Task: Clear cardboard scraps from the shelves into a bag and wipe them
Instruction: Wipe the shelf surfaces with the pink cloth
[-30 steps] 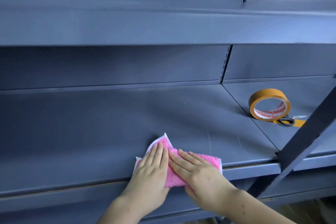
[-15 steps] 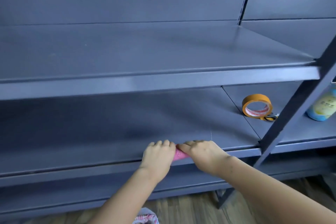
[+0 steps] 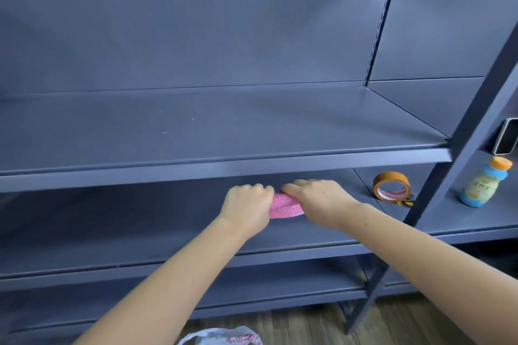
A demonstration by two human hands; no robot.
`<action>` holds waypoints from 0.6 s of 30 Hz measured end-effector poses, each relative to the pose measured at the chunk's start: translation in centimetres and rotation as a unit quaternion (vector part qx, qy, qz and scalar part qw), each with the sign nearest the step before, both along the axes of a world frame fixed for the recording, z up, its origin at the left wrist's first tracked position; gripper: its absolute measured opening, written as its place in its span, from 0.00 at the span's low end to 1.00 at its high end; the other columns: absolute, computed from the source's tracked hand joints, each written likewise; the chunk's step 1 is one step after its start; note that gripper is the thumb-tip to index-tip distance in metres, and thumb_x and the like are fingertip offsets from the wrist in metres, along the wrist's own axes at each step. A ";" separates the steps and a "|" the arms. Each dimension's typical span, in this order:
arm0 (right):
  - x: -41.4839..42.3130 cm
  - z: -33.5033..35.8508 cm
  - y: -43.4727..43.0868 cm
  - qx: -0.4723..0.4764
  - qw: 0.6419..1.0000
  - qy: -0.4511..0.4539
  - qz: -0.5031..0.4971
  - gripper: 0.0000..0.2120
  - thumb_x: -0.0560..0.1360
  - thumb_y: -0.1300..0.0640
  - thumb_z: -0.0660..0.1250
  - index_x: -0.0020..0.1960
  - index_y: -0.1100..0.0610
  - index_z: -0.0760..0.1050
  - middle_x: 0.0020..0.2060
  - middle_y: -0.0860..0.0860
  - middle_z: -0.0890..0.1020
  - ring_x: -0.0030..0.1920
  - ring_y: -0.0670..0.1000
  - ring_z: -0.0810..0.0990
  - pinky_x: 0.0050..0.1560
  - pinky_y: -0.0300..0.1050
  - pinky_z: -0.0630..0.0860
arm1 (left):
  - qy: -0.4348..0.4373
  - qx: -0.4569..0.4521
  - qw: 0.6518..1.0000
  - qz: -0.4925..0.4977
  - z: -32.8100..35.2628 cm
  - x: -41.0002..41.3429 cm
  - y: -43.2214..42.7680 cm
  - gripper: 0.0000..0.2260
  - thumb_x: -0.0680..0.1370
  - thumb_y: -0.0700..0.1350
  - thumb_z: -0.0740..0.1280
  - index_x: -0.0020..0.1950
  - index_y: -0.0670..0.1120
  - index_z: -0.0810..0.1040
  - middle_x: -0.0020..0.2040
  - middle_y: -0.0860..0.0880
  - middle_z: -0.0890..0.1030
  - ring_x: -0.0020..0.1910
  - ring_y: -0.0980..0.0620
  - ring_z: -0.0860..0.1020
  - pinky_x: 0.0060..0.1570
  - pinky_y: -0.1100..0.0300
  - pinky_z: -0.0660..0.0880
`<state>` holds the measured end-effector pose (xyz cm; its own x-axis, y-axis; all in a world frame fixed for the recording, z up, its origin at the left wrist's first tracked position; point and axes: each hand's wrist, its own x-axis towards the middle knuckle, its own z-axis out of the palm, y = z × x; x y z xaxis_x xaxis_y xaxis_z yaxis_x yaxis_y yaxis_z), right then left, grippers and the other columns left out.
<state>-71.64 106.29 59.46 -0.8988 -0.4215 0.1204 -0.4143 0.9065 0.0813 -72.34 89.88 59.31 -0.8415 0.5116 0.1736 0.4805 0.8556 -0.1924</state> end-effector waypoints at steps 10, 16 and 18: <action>-0.5 5.6 -1.4 -0.019 0.999 0.027 -0.006 0.19 0.73 0.67 0.54 0.61 0.55 0.69 0.51 0.52 0.77 0.49 0.58 0.76 0.39 0.46 0.67 | 0.022 -0.007 1.000 0.007 5.9 -0.8 -1.1 0.07 0.72 0.38 0.59 0.48 0.44 0.73 0.48 0.45 0.81 0.47 0.41 0.79 0.35 0.57 0.64; -1.2 8.3 -1.8 -0.019 0.999 0.036 -0.009 0.19 0.74 0.66 0.53 0.62 0.53 0.69 0.51 0.52 0.78 0.48 0.58 0.77 0.40 0.46 0.68 | 0.038 0.011 0.999 0.008 8.6 -1.8 -1.5 0.03 0.72 0.39 0.59 0.43 0.47 0.69 0.46 0.45 0.80 0.43 0.42 0.78 0.35 0.57 0.63; -1.6 9.1 -2.0 -0.014 0.999 0.042 -0.008 0.19 0.74 0.66 0.53 0.62 0.53 0.69 0.51 0.51 0.78 0.48 0.58 0.76 0.41 0.46 0.69 | 0.045 0.018 0.999 0.011 9.3 -2.2 -1.6 0.03 0.72 0.40 0.59 0.41 0.47 0.67 0.45 0.45 0.80 0.38 0.43 0.73 0.34 0.57 0.63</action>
